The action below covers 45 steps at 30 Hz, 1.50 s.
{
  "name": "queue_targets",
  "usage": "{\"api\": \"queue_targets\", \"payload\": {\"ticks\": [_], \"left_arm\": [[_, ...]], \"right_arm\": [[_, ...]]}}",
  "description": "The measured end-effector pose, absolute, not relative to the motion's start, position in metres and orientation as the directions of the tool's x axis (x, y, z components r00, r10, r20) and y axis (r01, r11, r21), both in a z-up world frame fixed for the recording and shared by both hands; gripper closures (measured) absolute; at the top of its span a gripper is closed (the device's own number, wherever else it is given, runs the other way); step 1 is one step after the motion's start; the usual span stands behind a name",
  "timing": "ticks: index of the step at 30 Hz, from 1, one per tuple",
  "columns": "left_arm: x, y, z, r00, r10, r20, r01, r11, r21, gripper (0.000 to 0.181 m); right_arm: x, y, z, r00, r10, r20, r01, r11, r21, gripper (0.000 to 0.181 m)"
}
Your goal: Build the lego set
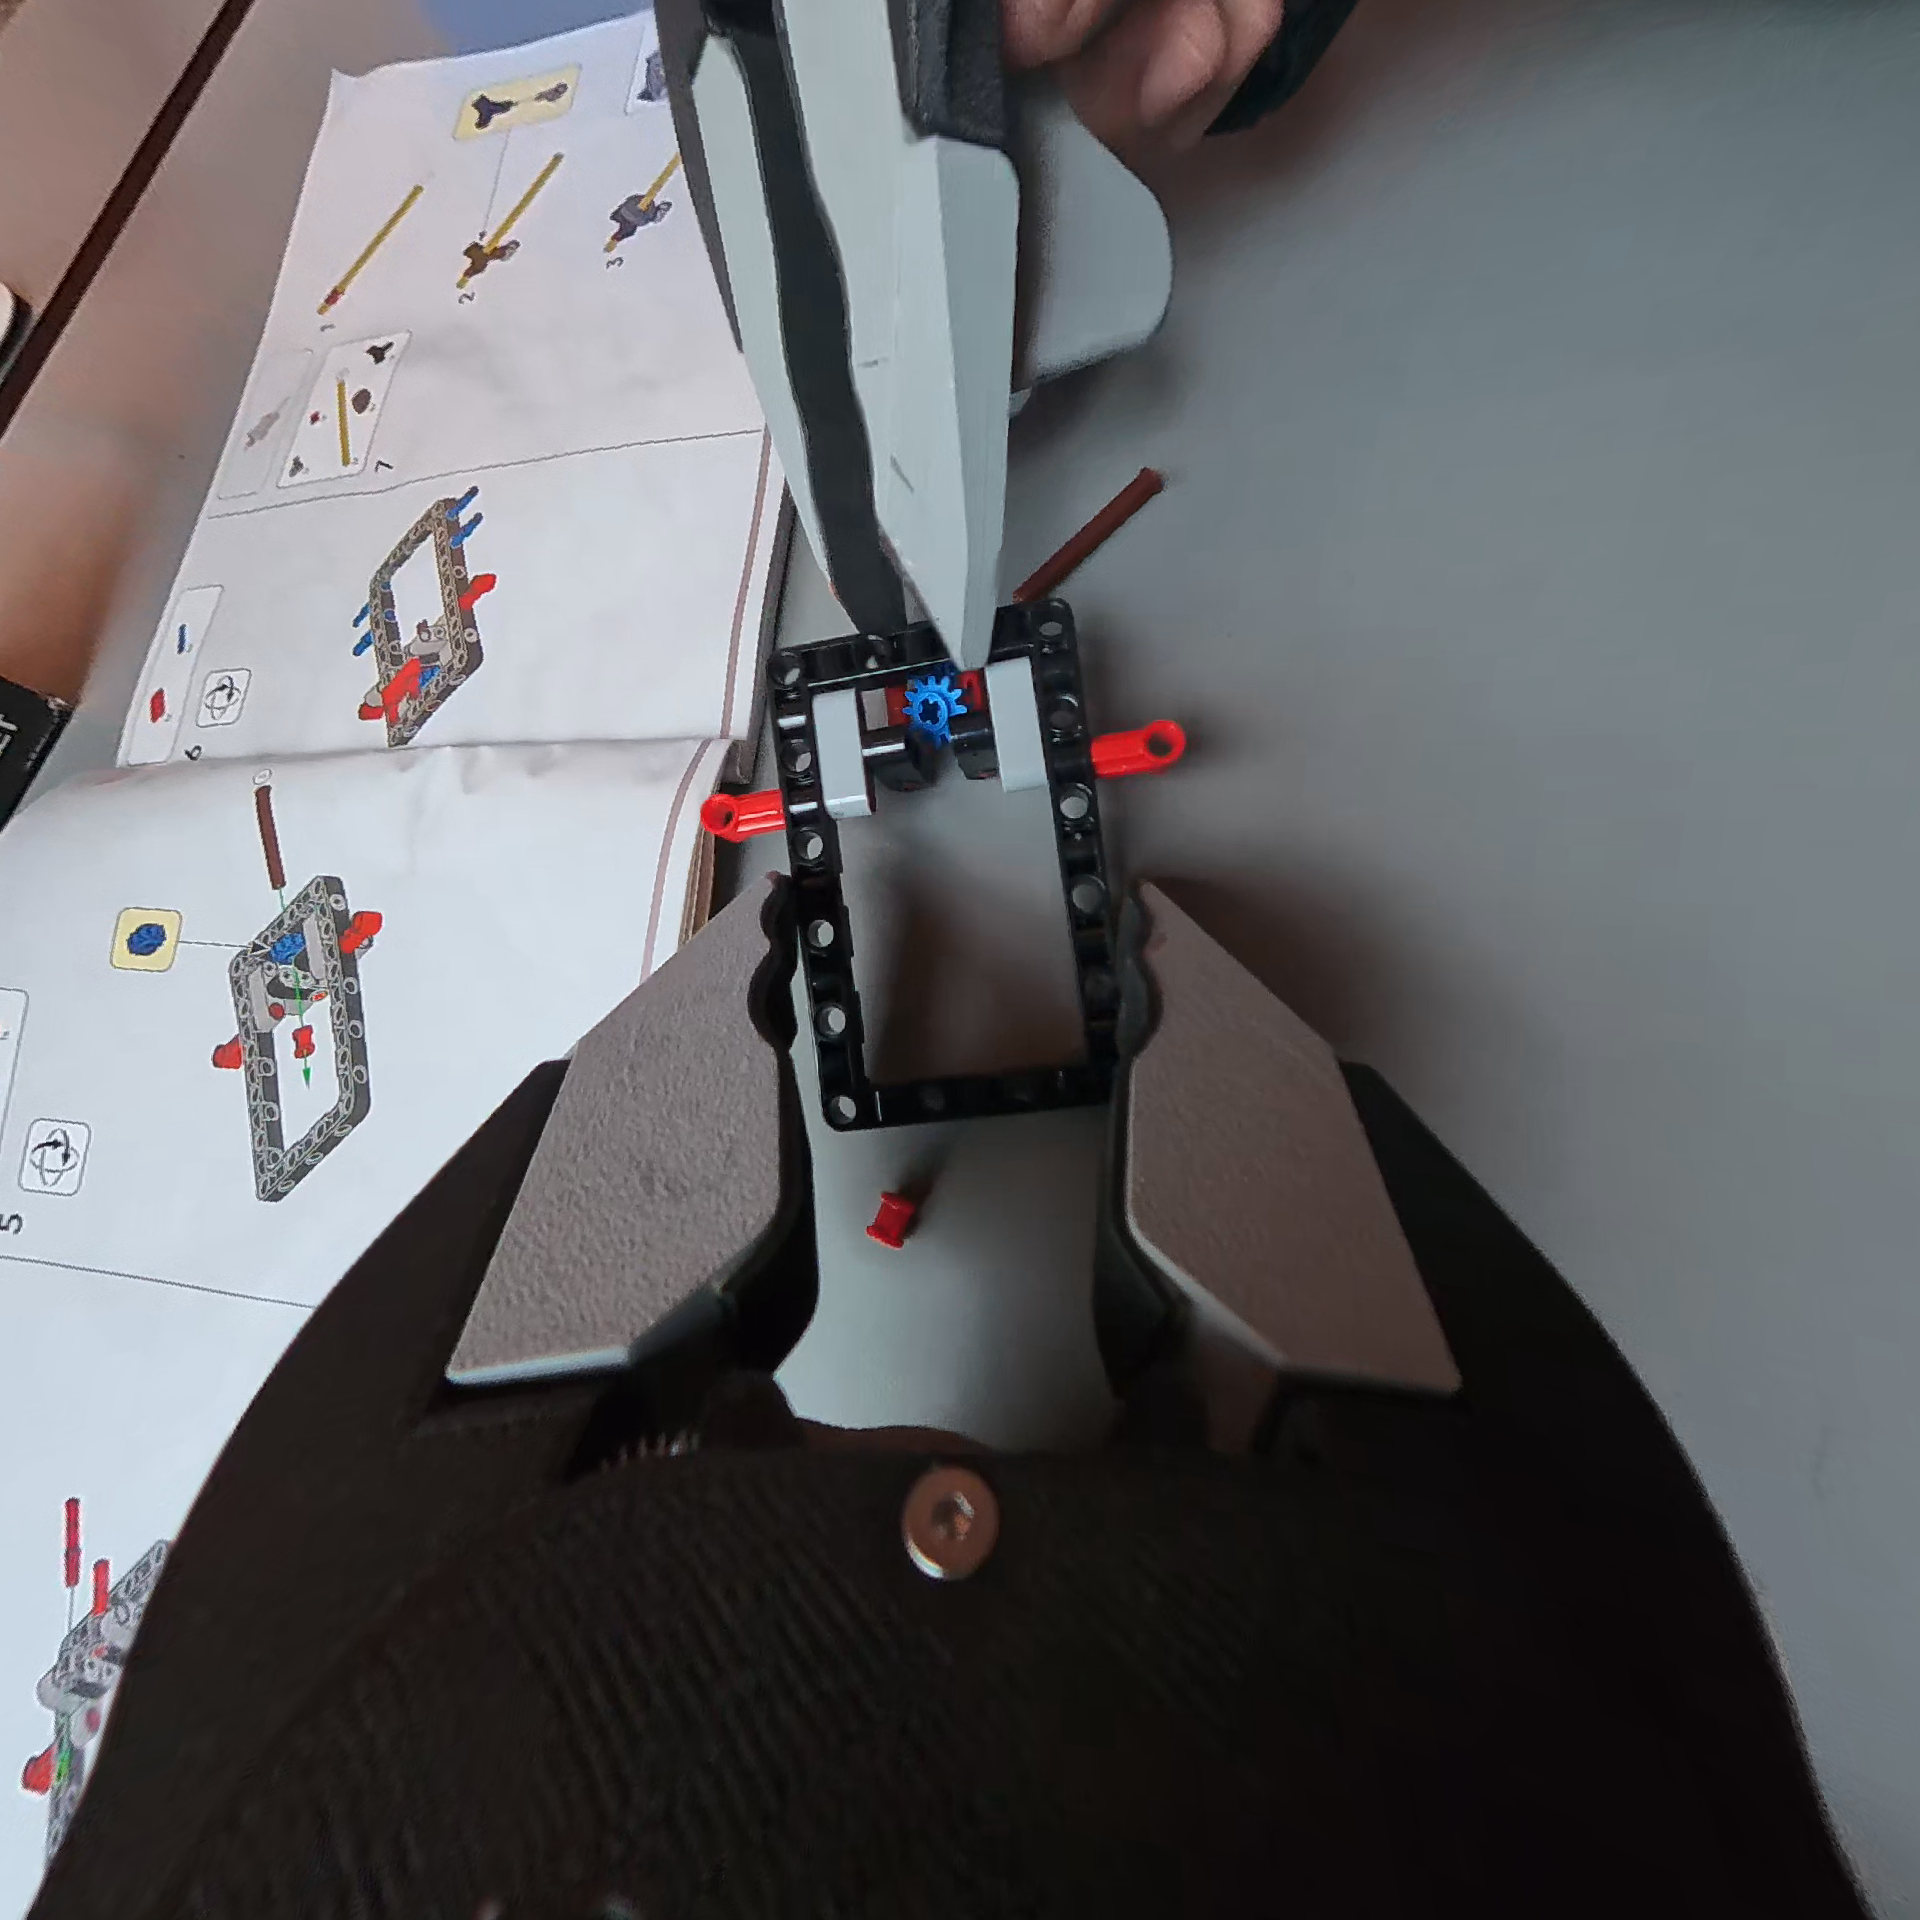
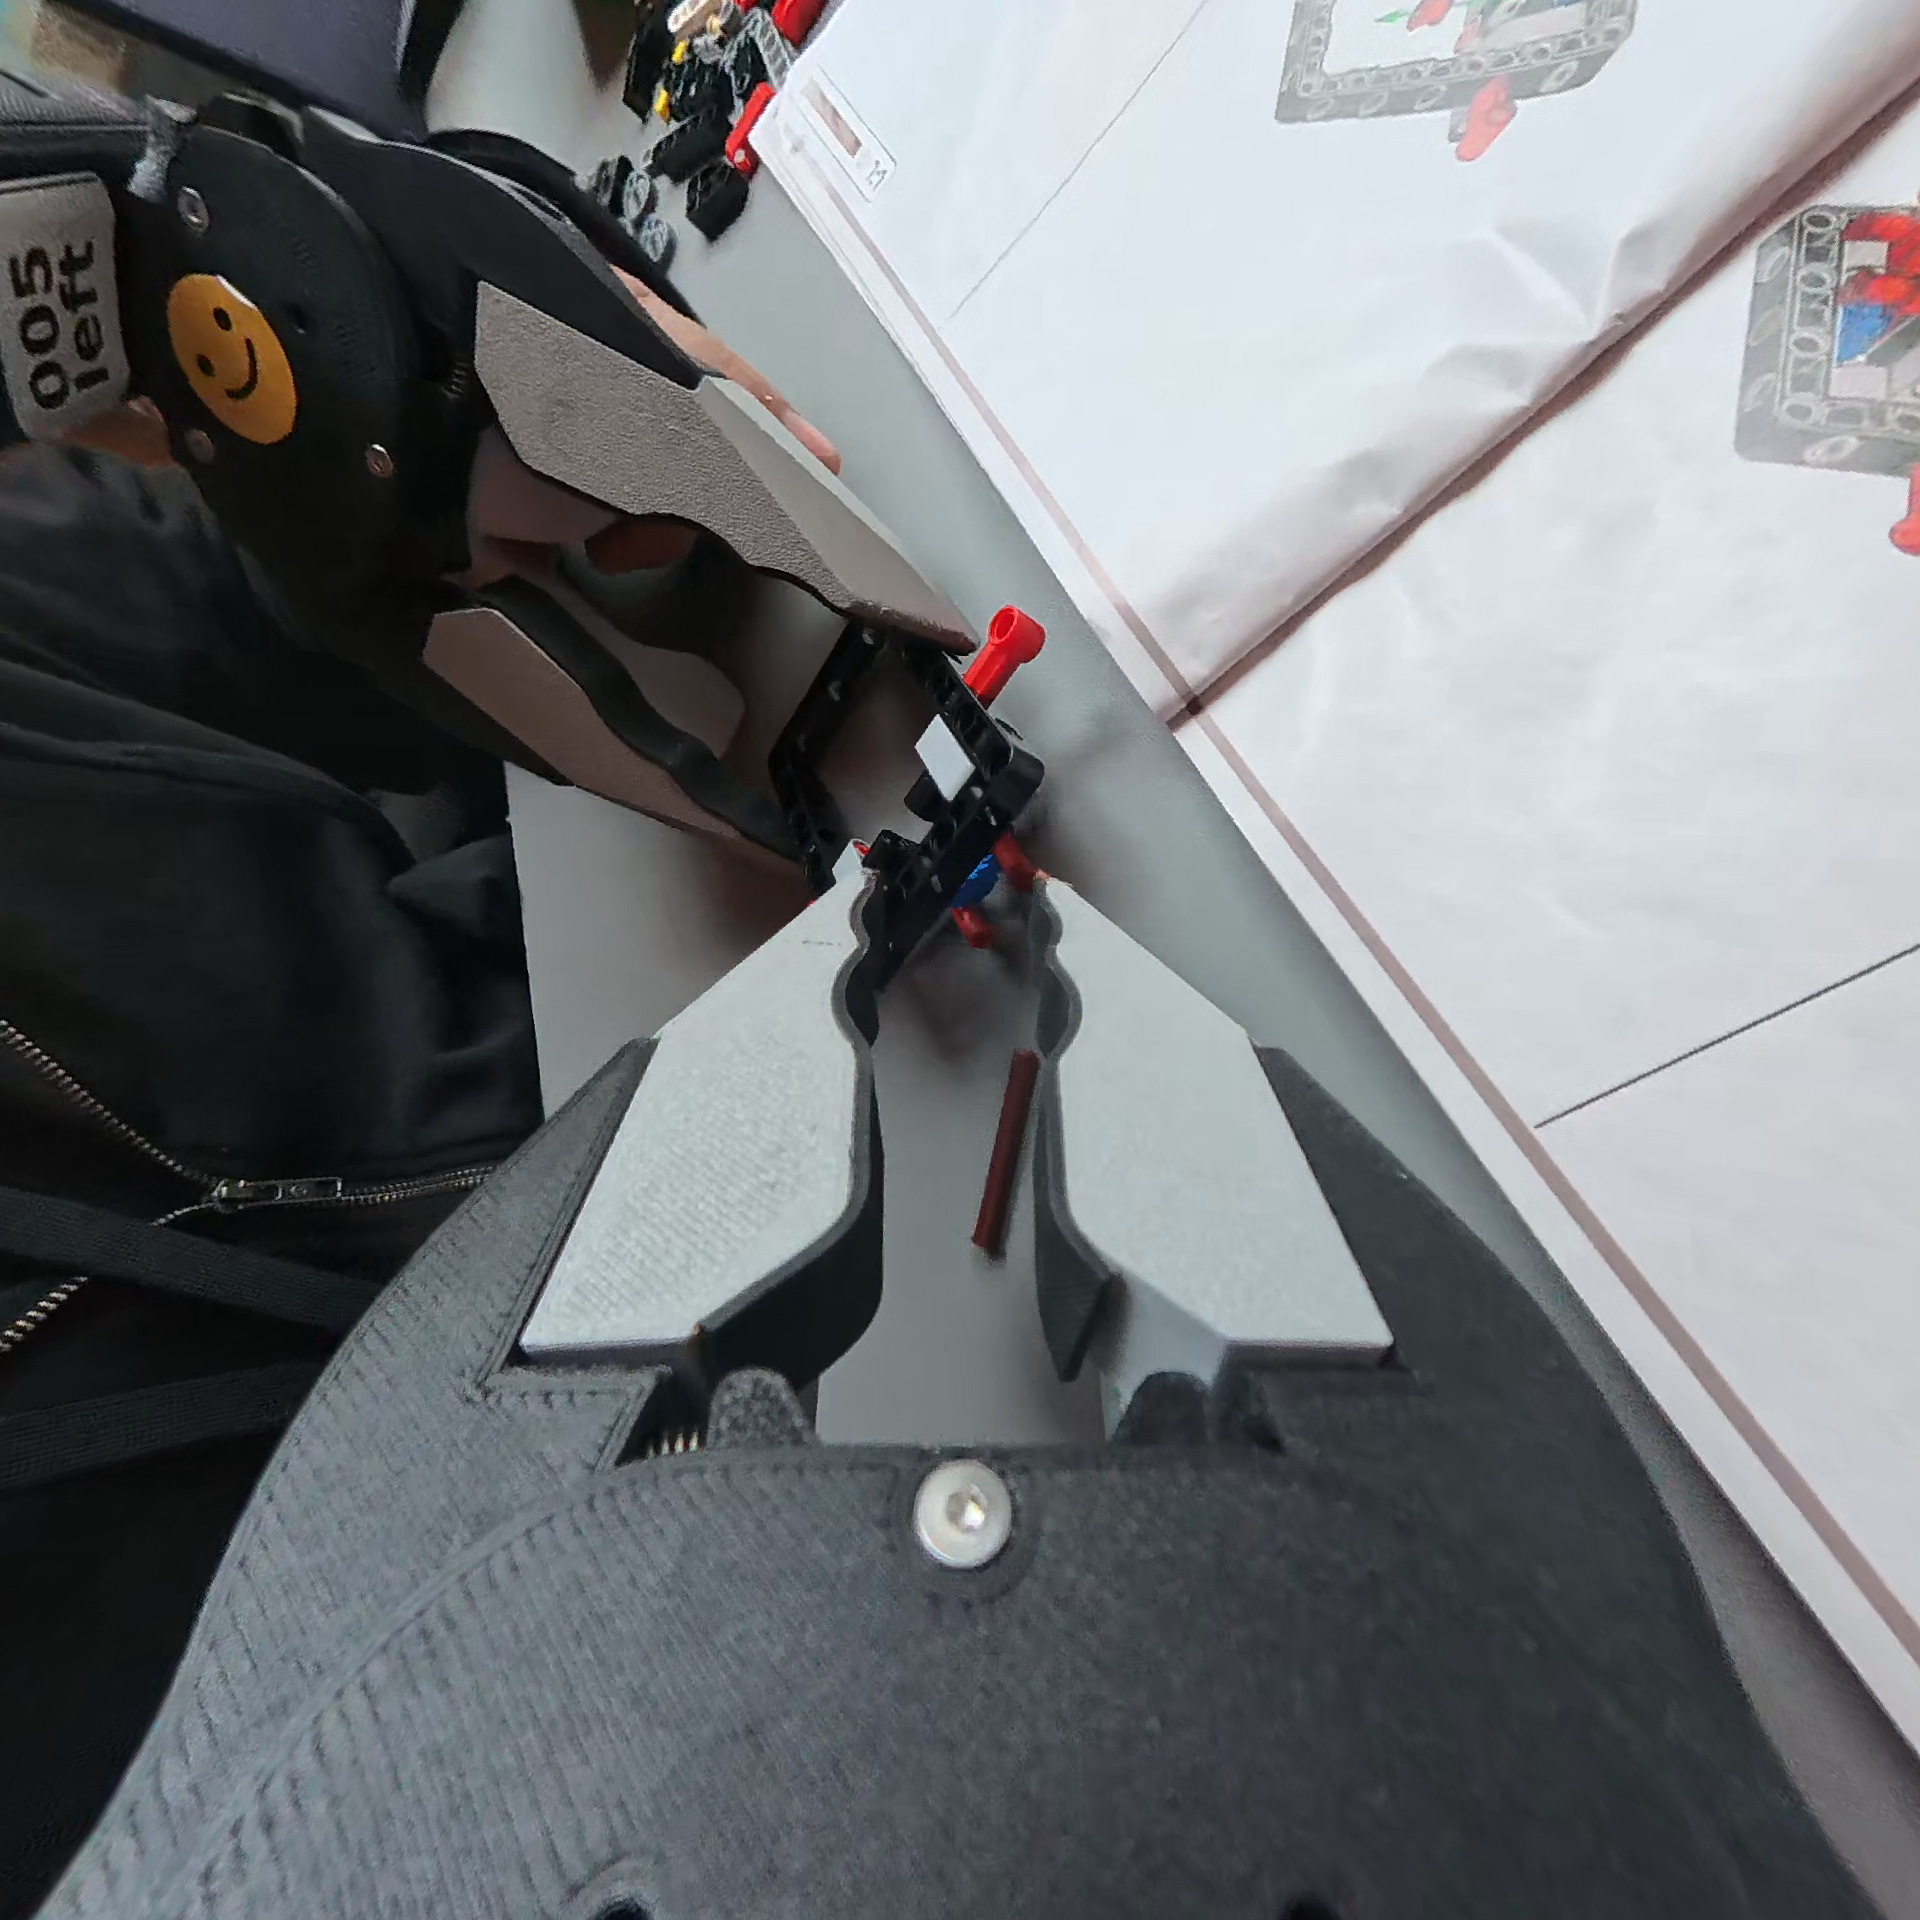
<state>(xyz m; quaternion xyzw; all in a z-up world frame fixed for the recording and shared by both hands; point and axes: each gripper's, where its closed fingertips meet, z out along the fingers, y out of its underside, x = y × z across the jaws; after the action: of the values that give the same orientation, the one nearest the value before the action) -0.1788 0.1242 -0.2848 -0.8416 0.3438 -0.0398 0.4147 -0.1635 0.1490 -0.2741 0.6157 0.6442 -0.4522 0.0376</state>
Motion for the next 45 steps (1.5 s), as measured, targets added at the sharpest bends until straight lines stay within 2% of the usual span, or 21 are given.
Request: {"api": "queue_targets", "payload": {"ticks": [6, 9, 10, 11, 14, 16, 22, 27, 32, 35, 37, 39, 43, 45], "left_arm": [[-0.181, 0.126, -0.269, 0.785, -0.595, -0.174, -0.470, -0.389, -0.792, 0.121], [-0.180, 0.127, -0.251, 0.783, -0.585, -0.210, -0.452, -0.303, -0.839, 0.126], [-0.183, 0.126, -0.255, 0.775, -0.583, -0.245, -0.487, -0.303, -0.819, 0.138], [-0.186, 0.125, -0.260, 0.754, -0.590, -0.289, -0.536, -0.298, -0.790, 0.171], [-0.181, 0.124, -0.257, 0.743, -0.592, -0.312, -0.538, -0.251, -0.805, 0.156], [-0.192, 0.128, -0.261, 0.786, -0.558, -0.267, -0.506, -0.332, -0.796, 0.144], [-0.190, 0.124, -0.260, 0.784, -0.583, -0.214, -0.470, -0.331, -0.819, 0.142], [-0.177, 0.114, -0.282, 0.731, -0.661, -0.168, -0.530, -0.395, -0.751, 0.132], [-0.165, 0.109, -0.288, 0.670, -0.718, -0.191, -0.597, -0.368, -0.713, 0.140], [-0.162, 0.108, -0.288, 0.648, -0.732, -0.208, -0.634, -0.368, -0.680, 0.147], [-0.156, 0.105, -0.290, 0.623, -0.755, -0.205, -0.653, -0.357, -0.668, 0.158], [-0.155, 0.106, -0.290, 0.628, -0.753, -0.197, -0.656, -0.376, -0.655, 0.160], [-0.175, 0.115, -0.291, 0.726, -0.639, -0.253, -0.639, -0.493, -0.591, 0.168], [-0.188, 0.120, -0.291, 0.825, -0.511, -0.241, -0.543, -0.598, -0.590, 0.170]], "right_arm": [[-0.164, 0.159, -0.260, -0.282, 0.740, -0.611, 0.768, -0.208, -0.606, 0.154], [-0.159, 0.171, -0.254, -0.295, 0.743, -0.600, 0.739, -0.221, -0.637, 0.153], [-0.157, 0.174, -0.255, -0.285, 0.746, -0.602, 0.739, -0.229, -0.634, 0.153], [-0.156, 0.177, -0.256, -0.276, 0.749, -0.603, 0.740, -0.235, -0.631, 0.152], [-0.153, 0.176, -0.262, -0.270, 0.754, -0.599, 0.758, -0.217, -0.615, 0.152], [-0.153, 0.174, -0.269, -0.263, 0.777, -0.571, 0.773, -0.185, -0.607, 0.153], [-0.150, 0.164, -0.265, -0.337, 0.793, -0.508, 0.756, -0.093, -0.648, 0.151], [-0.145, 0.153, -0.277, -0.444, 0.832, -0.334, 0.736, 0.126, -0.665, 0.156], [-0.145, 0.140, -0.289, -0.511, 0.833, -0.212, 0.709, 0.270, -0.651, 0.162], [-0.148, 0.136, -0.293, -0.521, 0.833, -0.186, 0.702, 0.294, -0.649, 0.171], [-0.147, 0.136, -0.292, -0.520, 0.836, -0.175, 0.702, 0.301, -0.645, 0.172], [-0.147, 0.136, -0.292, -0.518, 0.839, -0.167, 0.702, 0.304, -0.644, 0.172], [-0.149, 0.144, -0.285, -0.501, 0.853, -0.146, 0.684, 0.286, -0.671, 0.172], [-0.152, 0.153, -0.277, -0.475, 0.870, -0.132, 0.664, 0.256, -0.702, 0.172]]}}
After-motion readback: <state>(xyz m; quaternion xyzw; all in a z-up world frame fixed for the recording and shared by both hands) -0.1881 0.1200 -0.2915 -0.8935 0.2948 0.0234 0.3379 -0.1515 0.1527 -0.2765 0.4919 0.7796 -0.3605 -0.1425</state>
